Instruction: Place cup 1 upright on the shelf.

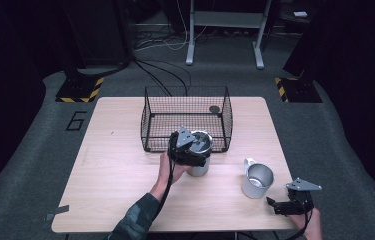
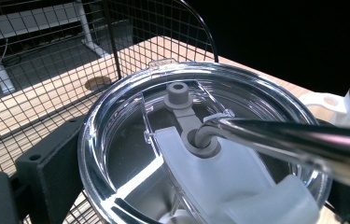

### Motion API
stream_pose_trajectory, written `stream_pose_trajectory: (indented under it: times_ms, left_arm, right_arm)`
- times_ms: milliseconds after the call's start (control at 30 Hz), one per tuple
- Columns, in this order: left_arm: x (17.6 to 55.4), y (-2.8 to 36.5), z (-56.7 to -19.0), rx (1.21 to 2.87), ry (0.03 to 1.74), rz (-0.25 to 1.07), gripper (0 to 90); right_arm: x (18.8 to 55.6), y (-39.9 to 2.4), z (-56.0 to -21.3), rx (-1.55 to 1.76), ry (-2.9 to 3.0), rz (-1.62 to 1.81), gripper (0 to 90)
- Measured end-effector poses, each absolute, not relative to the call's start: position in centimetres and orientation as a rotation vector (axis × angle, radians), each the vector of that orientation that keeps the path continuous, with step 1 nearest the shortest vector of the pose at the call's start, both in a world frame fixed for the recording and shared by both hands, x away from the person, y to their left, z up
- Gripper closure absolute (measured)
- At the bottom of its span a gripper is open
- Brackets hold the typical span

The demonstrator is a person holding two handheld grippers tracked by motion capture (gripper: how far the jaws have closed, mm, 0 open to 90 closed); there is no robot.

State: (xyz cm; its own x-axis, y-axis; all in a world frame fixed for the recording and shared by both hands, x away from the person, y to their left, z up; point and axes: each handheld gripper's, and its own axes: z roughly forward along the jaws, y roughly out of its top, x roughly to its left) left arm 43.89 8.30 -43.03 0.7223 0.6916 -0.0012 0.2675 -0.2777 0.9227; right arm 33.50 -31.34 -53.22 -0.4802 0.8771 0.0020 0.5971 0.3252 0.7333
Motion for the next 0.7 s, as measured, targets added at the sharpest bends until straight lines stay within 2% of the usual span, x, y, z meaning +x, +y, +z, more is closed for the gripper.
stream_pose_trajectory:
  times_ms: [700]
  left_arm:
    - [43.4, 8.9, -42.1, 1.852, 0.701, 0.495, 4.3]
  right_arm:
    - [33.5, -31.3, -53.2, 1.305, 2.2, 0.961, 0.0]
